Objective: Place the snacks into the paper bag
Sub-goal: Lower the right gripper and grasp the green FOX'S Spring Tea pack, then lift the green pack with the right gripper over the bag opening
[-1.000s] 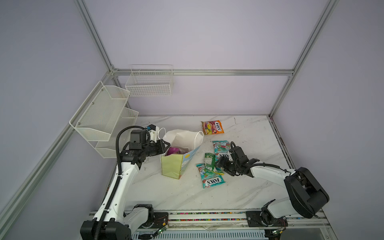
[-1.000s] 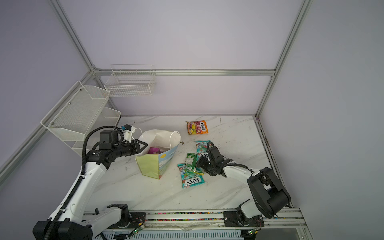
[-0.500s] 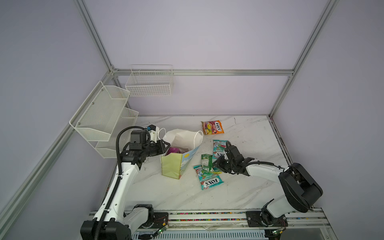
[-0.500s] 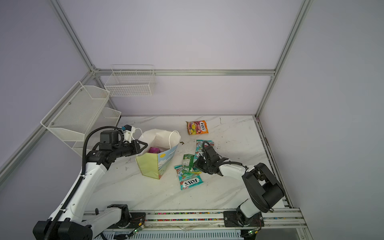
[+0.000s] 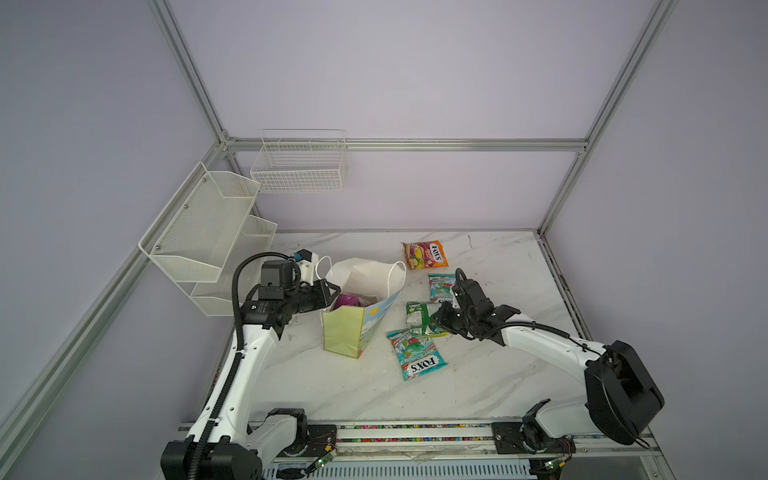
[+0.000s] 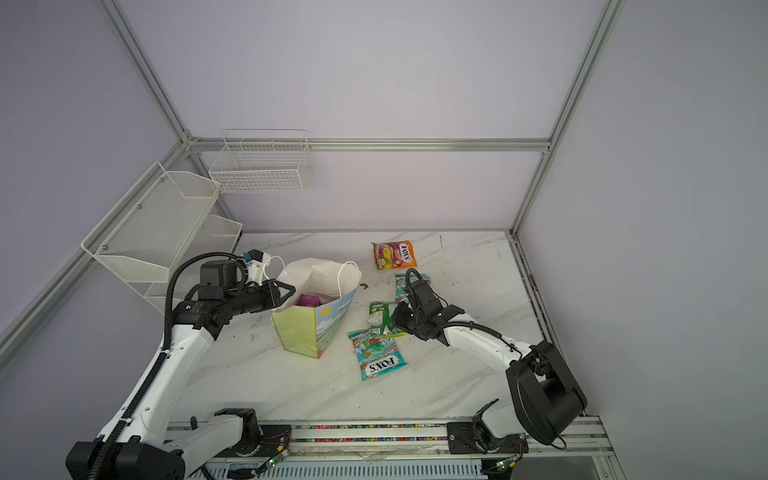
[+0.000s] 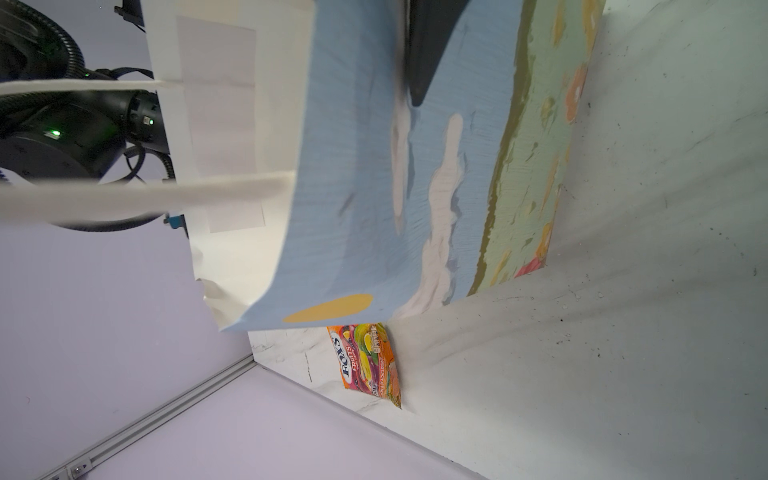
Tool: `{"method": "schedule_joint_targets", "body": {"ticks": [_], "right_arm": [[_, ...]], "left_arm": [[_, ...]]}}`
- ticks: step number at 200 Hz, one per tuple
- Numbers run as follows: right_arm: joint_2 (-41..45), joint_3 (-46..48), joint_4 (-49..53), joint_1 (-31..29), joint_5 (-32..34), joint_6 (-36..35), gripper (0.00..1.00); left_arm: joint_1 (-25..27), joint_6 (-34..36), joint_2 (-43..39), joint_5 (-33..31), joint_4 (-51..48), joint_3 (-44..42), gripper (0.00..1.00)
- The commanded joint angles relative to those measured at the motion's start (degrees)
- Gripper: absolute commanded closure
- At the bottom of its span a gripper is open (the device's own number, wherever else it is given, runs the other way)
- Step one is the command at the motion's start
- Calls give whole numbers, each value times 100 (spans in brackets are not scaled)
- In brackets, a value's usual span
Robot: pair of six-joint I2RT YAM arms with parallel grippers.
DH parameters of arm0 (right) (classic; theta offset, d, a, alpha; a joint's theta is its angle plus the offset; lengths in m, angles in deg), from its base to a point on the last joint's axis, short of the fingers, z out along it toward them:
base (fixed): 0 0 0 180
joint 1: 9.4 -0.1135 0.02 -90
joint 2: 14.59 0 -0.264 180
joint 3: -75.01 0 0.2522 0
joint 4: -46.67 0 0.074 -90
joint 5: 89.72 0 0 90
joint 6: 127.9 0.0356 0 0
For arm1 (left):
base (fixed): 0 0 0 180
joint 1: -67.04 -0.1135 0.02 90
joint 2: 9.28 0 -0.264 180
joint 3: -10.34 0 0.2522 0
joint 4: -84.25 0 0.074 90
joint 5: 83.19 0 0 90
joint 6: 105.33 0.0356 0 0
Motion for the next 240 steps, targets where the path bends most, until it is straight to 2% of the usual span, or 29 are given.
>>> {"method": "schedule_joint_targets", "body": {"ticks": [1, 56, 95, 125, 151, 191, 240], "right_arm": [[501, -397, 364, -33, 254, -432, 92], [1084, -1227, 1041, -33, 839, -986, 92], [1565, -1929, 1224, -39, 1389, -1331, 94], [1628, -2656, 1293, -33, 1592, -1715, 94], [1307, -3512, 1569, -33, 1684, -2032, 94], [443, -4888, 2162, -87, 1403, -2450, 98], [-1141, -6778, 3430, -934, 1763, -2832, 98]], "left_arm": [[-12, 106, -88, 186, 260, -141, 85], [-17, 75, -147, 215, 264, -119, 85], [-10, 50, -189, 206, 264, -162, 85], [-10, 15, -238, 206, 269, -164, 85], [-16, -22, -258, 197, 273, -146, 84], [1, -49, -312, 47, 273, -137, 84], [111, -13, -213, -237, 273, -69, 78]]}}
